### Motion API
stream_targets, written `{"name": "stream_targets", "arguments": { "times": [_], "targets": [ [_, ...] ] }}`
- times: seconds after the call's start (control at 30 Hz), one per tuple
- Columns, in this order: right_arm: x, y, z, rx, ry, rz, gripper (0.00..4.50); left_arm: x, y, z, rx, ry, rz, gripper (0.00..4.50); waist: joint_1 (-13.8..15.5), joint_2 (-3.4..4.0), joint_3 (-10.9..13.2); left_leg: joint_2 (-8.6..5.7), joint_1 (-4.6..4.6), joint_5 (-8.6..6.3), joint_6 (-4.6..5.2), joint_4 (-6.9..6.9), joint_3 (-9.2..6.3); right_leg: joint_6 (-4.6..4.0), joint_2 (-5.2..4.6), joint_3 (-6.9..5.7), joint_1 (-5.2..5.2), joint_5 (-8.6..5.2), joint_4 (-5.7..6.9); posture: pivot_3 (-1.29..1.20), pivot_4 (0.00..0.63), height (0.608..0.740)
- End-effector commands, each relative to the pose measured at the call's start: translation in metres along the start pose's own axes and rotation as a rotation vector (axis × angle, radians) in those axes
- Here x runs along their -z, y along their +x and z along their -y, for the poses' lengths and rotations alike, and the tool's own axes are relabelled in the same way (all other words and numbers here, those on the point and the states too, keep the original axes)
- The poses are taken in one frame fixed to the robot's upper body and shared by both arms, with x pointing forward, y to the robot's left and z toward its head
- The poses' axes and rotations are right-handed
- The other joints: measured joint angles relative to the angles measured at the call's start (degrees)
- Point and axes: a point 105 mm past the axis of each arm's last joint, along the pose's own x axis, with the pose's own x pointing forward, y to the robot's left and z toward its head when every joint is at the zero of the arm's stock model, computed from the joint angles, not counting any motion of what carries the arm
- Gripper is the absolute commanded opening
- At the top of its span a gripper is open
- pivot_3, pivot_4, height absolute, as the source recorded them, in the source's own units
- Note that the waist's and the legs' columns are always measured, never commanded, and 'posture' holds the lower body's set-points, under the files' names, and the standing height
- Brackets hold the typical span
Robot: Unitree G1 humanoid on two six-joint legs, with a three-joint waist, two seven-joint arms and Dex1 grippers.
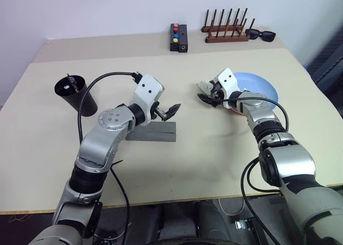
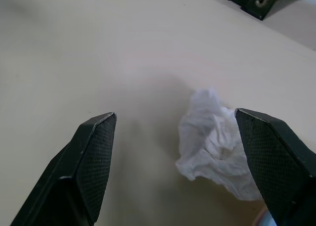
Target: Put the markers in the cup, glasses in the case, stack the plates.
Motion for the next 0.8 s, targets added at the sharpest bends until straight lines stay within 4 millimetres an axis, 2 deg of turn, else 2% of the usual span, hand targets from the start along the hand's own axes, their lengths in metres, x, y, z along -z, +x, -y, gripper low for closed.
{"name": "stream_targets", "arguments": {
  "times": [0.03, 0.2, 0.23, 0.3, 0.5, 0.8],
  "targets": [
    [-0.016, 0.002, 0.007, 0.028, -0.039, 0.035, 3.91, -0.01, -0.007, 0.007, 0.04, 0.014, 0.046, 4.5, -0.03, 0.0, 0.0, 0.0, 0.0, 0.0, 0.0, 0.0, 0.0, 0.0, 0.0, 0.0, 0.0, 0.0, 0.0, 0.0, 0.15, 0.74],
    [-0.014, 0.001, 0.007, 0.03, -0.034, 0.03, 3.91, -0.001, -0.014, 0.011, 0.103, -0.008, 0.027, 4.5, -0.07, 0.01, 0.0, 0.0, 0.0, 0.0, 0.0, -0.01, 0.0, 0.0, 0.0, 0.01, 0.0, 0.0, 0.0, 0.0, 0.15, 0.74],
    [-0.013, 0.001, 0.007, 0.03, -0.033, 0.028, 3.68, 0.002, -0.016, 0.011, 0.108, -0.008, 0.019, 4.5, -0.09, 0.01, 0.0, 0.0, 0.01, 0.0, 0.0, -0.02, 0.0, 0.0, 0.0, 0.01, 0.0, 0.0, 0.0, 0.0, 0.15, 0.74],
    [-0.012, 0.0, 0.008, 0.03, -0.031, 0.028, 3.12, 0.004, -0.017, 0.011, 0.127, -0.002, 0.009, 4.5, -0.11, 0.02, 0.0, 0.01, 0.01, 0.0, 0.0, -0.03, 0.0, 0.0, 0.01, 0.01, -0.02, 0.0, 0.0, 0.0, 0.15, 0.74],
    [-0.011, -0.001, 0.009, 0.031, -0.026, 0.028, 0.05, 0.004, -0.017, 0.008, 0.142, 0.013, 0.003, 4.5, -0.07, 0.02, 0.0, 0.0, 0.01, 0.0, 0.0, -0.02, 0.0, 0.0, 0.01, 0.02, -0.01, 0.0, 0.0, 0.0, 0.15, 0.74],
    [-0.015, -0.004, 0.013, 0.043, -0.041, 0.039, 0.05, 0.004, -0.014, 0.009, 0.152, 0.016, 0.008, 4.5, -0.06, 0.02, 0.0, 0.0, 0.01, 0.0, 0.0, -0.03, 0.0, 0.0, 0.01, 0.02, -0.01, 0.0, 0.0, 0.0, 0.15, 0.74]
  ]
}}
